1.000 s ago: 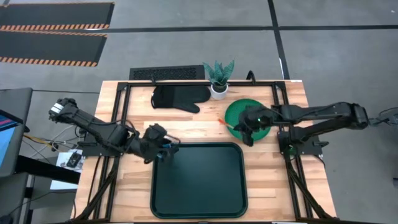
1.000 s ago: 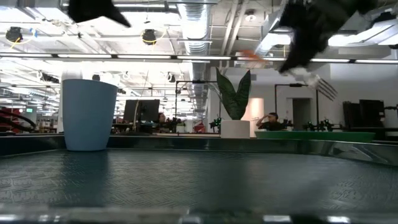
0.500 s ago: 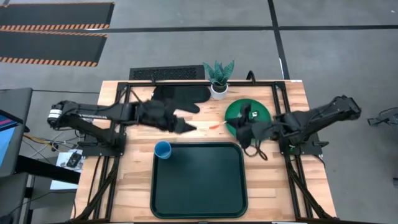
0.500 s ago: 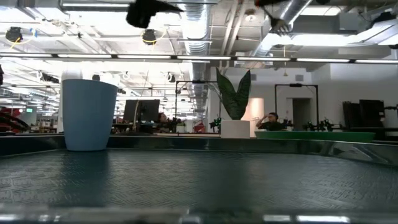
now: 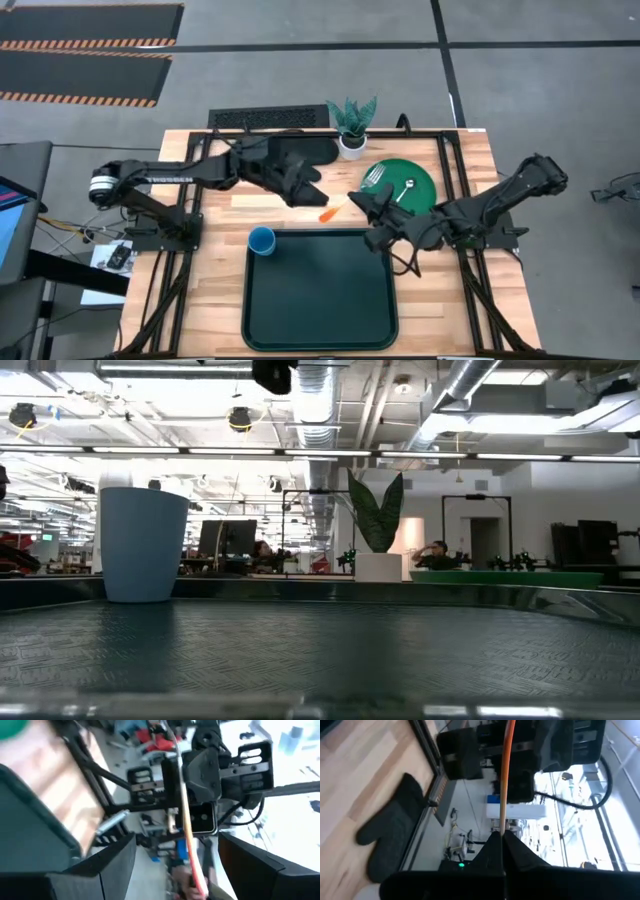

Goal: Pick and place plate/cup/fork/spoon on tray
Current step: Put the orange fork on the bottom right of the serving tray

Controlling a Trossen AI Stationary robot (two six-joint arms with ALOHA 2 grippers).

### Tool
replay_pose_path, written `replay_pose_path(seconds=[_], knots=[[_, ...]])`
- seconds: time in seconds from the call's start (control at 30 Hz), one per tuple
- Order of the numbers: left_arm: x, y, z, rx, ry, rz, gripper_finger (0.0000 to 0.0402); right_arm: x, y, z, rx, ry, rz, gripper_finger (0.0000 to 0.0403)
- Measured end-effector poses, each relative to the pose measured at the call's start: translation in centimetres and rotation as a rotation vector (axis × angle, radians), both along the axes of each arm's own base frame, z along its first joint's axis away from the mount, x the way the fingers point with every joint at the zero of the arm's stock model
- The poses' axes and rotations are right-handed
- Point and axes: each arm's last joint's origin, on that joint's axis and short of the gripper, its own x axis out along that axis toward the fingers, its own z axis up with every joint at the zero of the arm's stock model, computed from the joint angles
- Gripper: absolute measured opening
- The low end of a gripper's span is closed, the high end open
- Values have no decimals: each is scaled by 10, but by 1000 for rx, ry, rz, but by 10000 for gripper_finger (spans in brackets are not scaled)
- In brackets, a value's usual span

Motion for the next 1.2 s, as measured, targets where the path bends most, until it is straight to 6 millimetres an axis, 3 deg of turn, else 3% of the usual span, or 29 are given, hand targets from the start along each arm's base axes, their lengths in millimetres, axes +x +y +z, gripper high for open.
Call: replay_pose_path(seconds=[0.2,0.47,0.87,1.2], knots=[[19,-5,-3,-53,-120,-80,264,6,-3,-1,-4,0,10,4],[23,-5,-5,-71,-134,-93,251,7,-3,-1,9,-3,54,3],[24,-5,-6,-34,-141,-105,100,8,-5,-1,21,-8,82,5],[24,-5,-7,-17,-142,-99,15,8,-5,0,40,-24,83,5]])
